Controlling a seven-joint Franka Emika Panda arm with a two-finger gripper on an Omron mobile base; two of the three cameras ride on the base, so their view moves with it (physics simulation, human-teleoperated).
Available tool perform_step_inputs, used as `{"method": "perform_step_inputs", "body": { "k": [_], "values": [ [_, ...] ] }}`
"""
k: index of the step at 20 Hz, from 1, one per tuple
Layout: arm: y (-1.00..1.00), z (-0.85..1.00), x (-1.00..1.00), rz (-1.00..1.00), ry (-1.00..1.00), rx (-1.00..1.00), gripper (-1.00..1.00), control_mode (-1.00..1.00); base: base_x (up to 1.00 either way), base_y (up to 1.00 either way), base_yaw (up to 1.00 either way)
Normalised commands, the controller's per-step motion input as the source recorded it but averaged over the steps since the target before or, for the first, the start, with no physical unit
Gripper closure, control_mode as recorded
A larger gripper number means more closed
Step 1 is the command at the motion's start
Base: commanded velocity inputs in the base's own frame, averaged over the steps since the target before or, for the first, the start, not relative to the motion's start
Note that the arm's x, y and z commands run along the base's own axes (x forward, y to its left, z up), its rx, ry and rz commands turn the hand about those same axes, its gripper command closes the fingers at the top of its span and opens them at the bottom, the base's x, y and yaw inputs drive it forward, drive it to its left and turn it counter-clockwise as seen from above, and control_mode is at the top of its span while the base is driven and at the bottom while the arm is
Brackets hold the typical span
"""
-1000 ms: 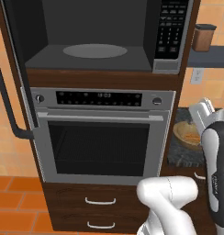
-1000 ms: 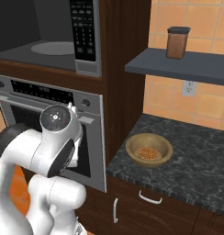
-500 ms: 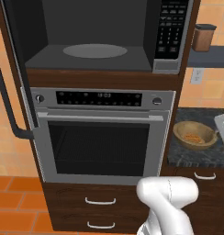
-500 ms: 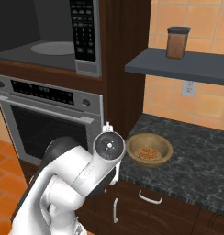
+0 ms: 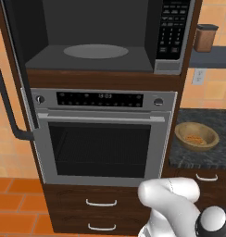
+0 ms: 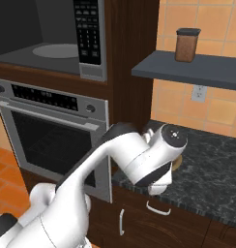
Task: Open the microwave, place the bowl with waffle inside the microwave, then close the microwave door and turn it on.
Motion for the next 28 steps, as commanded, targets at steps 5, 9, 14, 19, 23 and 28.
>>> {"method": "perform_step_inputs", "body": {
  "k": [5,9,14,19,23,28],
  "values": [
    [-0.38,-0.44,0.57,0.15,-0.09,0.00,-1.00,-1.00,0.00,0.00,0.00],
    [-0.08,-0.64,0.61,0.16,-0.13,-0.05,-1.00,-1.00,0.00,0.00,0.00],
    [-0.11,-0.66,0.45,0.14,-0.01,-0.12,-1.00,-1.00,0.00,0.00,0.00],
    [-0.30,-0.50,0.15,0.09,-0.01,-0.06,-1.00,-1.00,0.00,0.00,0.00],
    [-0.26,-0.27,0.22,0.07,-0.10,0.00,-1.00,-1.00,0.00,0.00,0.00],
    [-0.08,-0.05,0.47,0.01,-0.09,0.00,-1.00,-1.00,0.00,0.00,0.00]
  ]
}}
